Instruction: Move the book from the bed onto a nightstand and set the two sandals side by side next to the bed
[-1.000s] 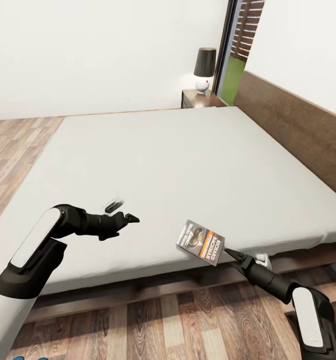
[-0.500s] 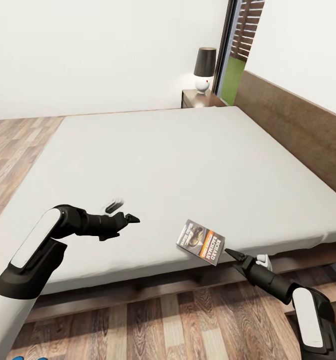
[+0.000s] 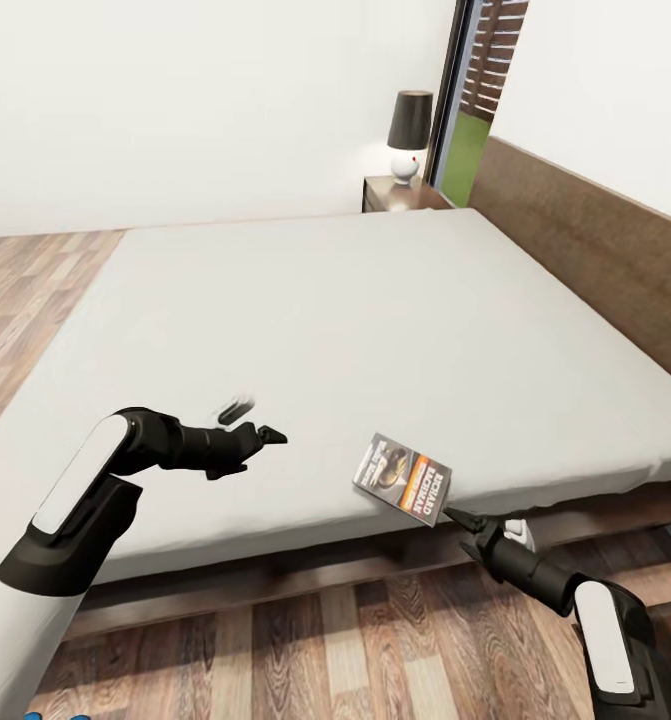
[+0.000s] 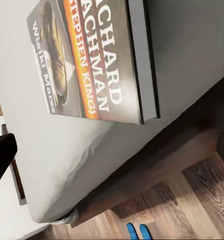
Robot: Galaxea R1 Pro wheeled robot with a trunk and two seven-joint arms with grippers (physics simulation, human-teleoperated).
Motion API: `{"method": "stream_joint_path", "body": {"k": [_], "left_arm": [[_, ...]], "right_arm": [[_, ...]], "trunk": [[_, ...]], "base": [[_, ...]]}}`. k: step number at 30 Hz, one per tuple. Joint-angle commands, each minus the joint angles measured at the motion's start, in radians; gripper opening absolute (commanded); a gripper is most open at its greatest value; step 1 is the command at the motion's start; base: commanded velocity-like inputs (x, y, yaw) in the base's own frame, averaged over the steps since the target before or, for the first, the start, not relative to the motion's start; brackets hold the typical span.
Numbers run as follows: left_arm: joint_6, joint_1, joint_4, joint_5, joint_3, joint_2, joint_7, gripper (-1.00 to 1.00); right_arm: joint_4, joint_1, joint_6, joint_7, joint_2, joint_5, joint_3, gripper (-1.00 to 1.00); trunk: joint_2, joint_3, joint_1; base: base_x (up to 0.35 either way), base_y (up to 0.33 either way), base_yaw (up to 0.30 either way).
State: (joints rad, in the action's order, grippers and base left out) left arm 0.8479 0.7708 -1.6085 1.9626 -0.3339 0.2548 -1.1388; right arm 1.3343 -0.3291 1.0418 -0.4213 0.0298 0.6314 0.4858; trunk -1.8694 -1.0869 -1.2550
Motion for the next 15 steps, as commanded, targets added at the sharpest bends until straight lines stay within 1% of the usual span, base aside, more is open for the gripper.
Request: {"method": "stream_joint_path", "body": {"k": [1,5,10,15], "left_arm": [[0.001,0.001,-0.001,0.009,-0.001,-0.001,-0.01,1.0],[0.002,0.001,-0.001,0.009,-0.001,-0.004,-0.011,1.0],[0.002,0.001,-0.001,0.009,0.0,-0.007,-0.012,1.0],[0.002,0.0,-0.001,0.009,0.001,-0.007,-0.012,1.0]], "right_arm": [[-0.018,-0.003,-0.004,-0.01,0.001,-0.007,0.003,1.0],[-0.051,-0.006,-0.032,-0.011,0.0,-0.007,0.003,1.0],[-0.103,-0.012,-0.1,-0.017,-0.002,-0.005,0.003,1.0],[-0.112,-0.012,-0.114,-0.022,-0.002,0.001,0.003,1.0]], "trunk": [[-0.008,-0.004,-0.004],[-0.036,-0.016,-0.019],[-0.071,-0.032,-0.038],[-0.106,-0.048,-0.057]], "base": [[0.0,0.0,0.0],[0.0,0.0,0.0],[0.0,0.0,0.0],[0.0,0.0,0.0]]}}
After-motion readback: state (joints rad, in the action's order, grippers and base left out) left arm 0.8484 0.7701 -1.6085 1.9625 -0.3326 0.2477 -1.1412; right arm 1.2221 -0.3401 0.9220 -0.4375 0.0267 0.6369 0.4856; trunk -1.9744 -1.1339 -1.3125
